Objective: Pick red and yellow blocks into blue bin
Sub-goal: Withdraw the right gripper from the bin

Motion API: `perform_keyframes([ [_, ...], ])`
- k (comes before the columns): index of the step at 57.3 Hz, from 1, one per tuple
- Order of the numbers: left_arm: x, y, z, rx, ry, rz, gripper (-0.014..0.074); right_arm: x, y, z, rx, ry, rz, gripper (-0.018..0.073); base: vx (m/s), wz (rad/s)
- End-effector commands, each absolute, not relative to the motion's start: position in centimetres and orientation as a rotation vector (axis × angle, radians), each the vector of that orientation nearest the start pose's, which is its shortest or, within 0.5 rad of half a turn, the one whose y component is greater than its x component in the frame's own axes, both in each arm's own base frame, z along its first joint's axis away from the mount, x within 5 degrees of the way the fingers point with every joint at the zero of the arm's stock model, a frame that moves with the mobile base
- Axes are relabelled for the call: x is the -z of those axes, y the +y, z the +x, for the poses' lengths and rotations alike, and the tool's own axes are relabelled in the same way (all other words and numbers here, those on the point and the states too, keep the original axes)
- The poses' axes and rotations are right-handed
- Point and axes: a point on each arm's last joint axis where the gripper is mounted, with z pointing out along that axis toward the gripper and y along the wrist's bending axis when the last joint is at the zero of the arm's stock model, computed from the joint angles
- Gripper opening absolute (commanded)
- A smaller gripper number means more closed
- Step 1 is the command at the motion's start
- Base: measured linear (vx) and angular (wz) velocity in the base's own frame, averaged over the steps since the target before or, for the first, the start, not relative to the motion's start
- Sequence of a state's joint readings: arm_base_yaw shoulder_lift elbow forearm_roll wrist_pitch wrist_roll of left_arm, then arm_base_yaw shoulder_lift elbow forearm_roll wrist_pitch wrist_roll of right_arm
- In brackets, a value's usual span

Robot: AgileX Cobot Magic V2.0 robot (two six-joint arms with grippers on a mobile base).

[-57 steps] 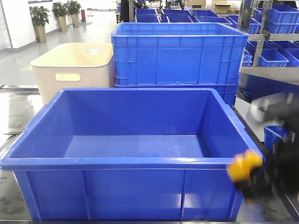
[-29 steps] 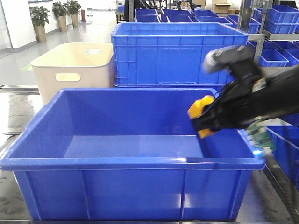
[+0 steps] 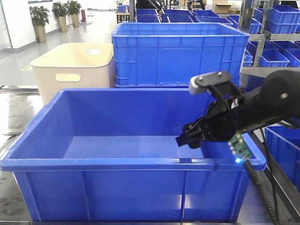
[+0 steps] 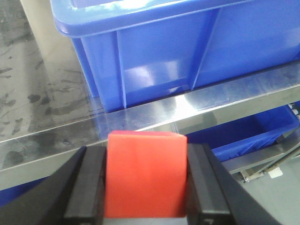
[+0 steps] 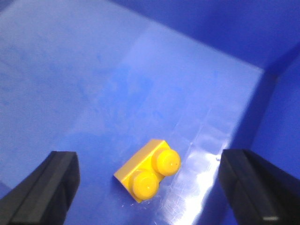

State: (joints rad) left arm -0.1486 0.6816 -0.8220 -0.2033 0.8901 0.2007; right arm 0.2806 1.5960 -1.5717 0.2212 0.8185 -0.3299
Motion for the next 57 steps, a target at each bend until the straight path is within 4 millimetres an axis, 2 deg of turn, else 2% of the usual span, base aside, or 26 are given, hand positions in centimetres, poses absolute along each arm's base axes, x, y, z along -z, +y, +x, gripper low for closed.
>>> perform_keyframes([
  [1,-36.7,-3.3,11.4,0.239,2.106,0.313,0.0237,-43.6,10.5,31.2,-0.242,2.046,-0.560,0.0652,0.00,0.00],
  [9,-36.7,-3.3,11.4,0.239,2.106,0.313,0.0237,-46.1,9.3,26.9,-0.232,1.974,-0.570,0.0592,0.00,0.00],
  [16,-36.7,-3.3,11.4,0.239,2.106,0.313,0.0237,-46.0,8.1,22.7,-0.215,1.933,-0.584,0.0555,0.00,0.00],
  [24,-36.7,-3.3,11.4,0.239,2.106,0.313,0.0237,-44.1,6.9,18.6,-0.216,1.948,-0.586,0.0549,0.00,0.00],
  [36,-36.7,-3.3,11.4,0.239,2.106,0.313,0.0237,-39.4,5.5,13.7,-0.238,2.000,-0.566,0.0549,0.00,0.00],
  [47,-36.7,-3.3,11.4,0.239,2.106,0.313,0.0237,-36.2,4.4,10.8,-0.226,2.031,-0.534,0.0549,0.00,0.00],
  [57,-36.7,-3.3,11.4,0.239,2.106,0.313,0.0237,-35.0,3.9,9.6,-0.192,2.001,-0.524,0.0549,0.00,0.00],
])
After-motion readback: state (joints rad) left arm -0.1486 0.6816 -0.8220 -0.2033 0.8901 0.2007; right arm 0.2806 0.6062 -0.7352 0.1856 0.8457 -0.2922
